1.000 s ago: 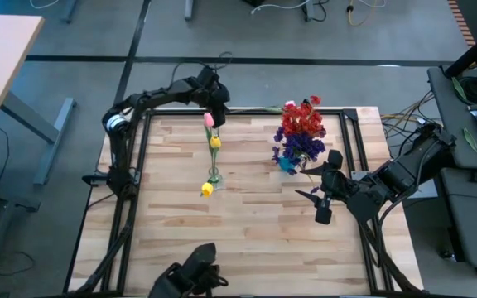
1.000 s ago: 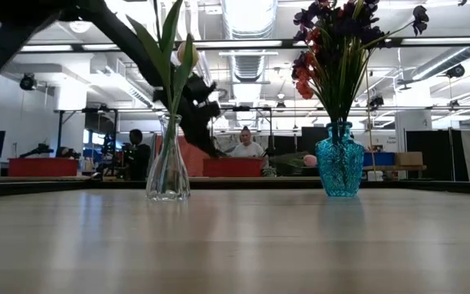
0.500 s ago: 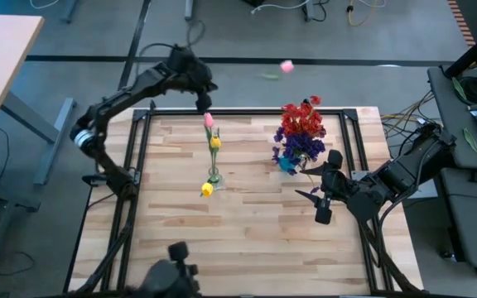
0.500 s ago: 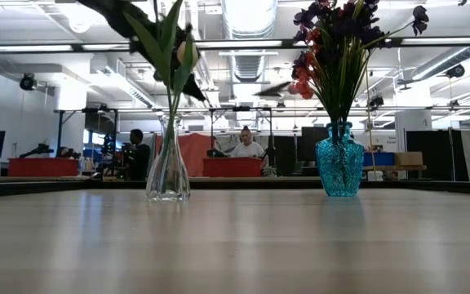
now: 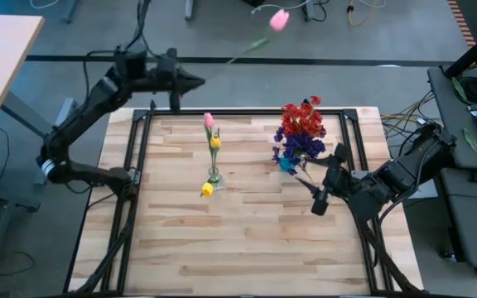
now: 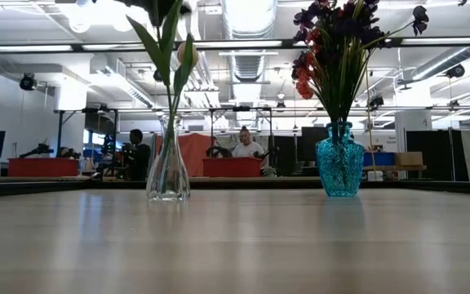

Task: Sort flowers into vase by color
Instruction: Put the pink tulip into the transparent vase

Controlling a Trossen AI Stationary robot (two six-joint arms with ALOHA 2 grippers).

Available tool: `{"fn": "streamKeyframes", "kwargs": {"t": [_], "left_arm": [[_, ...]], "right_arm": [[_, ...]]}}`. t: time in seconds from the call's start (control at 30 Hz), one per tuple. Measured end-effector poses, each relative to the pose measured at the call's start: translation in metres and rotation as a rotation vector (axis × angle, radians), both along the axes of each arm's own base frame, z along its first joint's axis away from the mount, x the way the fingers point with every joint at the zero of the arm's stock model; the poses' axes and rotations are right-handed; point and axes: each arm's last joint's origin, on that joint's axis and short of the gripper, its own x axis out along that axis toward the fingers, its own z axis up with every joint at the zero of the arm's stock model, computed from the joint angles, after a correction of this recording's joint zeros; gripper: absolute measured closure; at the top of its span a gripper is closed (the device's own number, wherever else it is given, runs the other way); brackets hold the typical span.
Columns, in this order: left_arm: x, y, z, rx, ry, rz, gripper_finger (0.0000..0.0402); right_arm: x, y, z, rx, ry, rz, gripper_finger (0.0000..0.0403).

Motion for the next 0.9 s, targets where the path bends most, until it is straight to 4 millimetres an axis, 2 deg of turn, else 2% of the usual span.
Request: {"fn": "streamKeyframes", "kwargs": {"t": [0.1, 0.2, 0.33, 0.47, 0.67, 0.8, 0.9], "left_arm": [[0.004, -0.028, 0.003, -0.013, -0.092, -0.116, 0.0401], [0.012, -0.057, -0.002, -0.001, -0.143, -0.157, 0.0401], [0.027, -0.094, -0.013, 0.025, -0.210, -0.145, 0.0401], [0.040, -0.123, -0.028, 0.034, -0.240, -0.104, 0.0401], [0.052, -0.148, -0.038, 0.030, -0.284, -0.039, 0.0401], [0.060, -0.153, -0.042, 0.026, -0.277, -0.031, 0.0401], [0.068, -0.153, -0.046, 0.021, -0.276, -0.029, 0.0401]], "right_arm": [[0.007, -0.004, 0.009, -0.052, -0.061, -0.037, 0.0156], [0.019, -0.008, 0.024, -0.067, -0.134, 0.026, 0.0156], [0.032, -0.017, 0.051, -0.055, -0.328, 0.146, 0.0157], [0.038, -0.034, 0.068, -0.051, -0.488, 0.144, 0.0162], [0.047, -0.062, 0.077, -0.038, -0.573, 0.171, 0.0176], [0.057, -0.074, 0.076, -0.005, -0.597, 0.269, 0.0176], [0.063, -0.081, 0.079, -0.007, -0.609, 0.249, 0.0177]]}}
